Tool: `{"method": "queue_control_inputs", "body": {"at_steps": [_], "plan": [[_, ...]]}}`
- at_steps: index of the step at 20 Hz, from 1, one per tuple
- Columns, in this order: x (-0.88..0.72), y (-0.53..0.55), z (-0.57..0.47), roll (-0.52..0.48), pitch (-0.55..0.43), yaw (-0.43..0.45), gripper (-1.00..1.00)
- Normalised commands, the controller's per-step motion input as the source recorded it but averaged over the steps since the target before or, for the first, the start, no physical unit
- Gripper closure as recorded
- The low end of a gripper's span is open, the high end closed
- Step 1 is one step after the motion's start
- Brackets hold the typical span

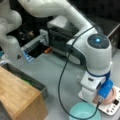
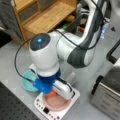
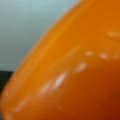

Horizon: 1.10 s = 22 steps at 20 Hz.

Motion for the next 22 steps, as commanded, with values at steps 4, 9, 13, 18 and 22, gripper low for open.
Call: {"method": "queue_control_inputs", "body": {"at_steps": [4, 9, 13, 18, 22], "plan": [[-0.21, 0.18, -0.09, -0.254, -0.056, 0.005, 1.0], [-0.18, 0.07, -0.08, -0.22, -0.087, 0.013, -1.0], [-0.16, 0.04, -0.07, -0.193, -0.092, 0.0, -1.0], [-0.15, 0.06, -0.07, -0.176, -0.088, -0.028, -1.0], [-0.16, 0.05, -0.05, -0.163, -0.09, -0.052, -1.0]]}}
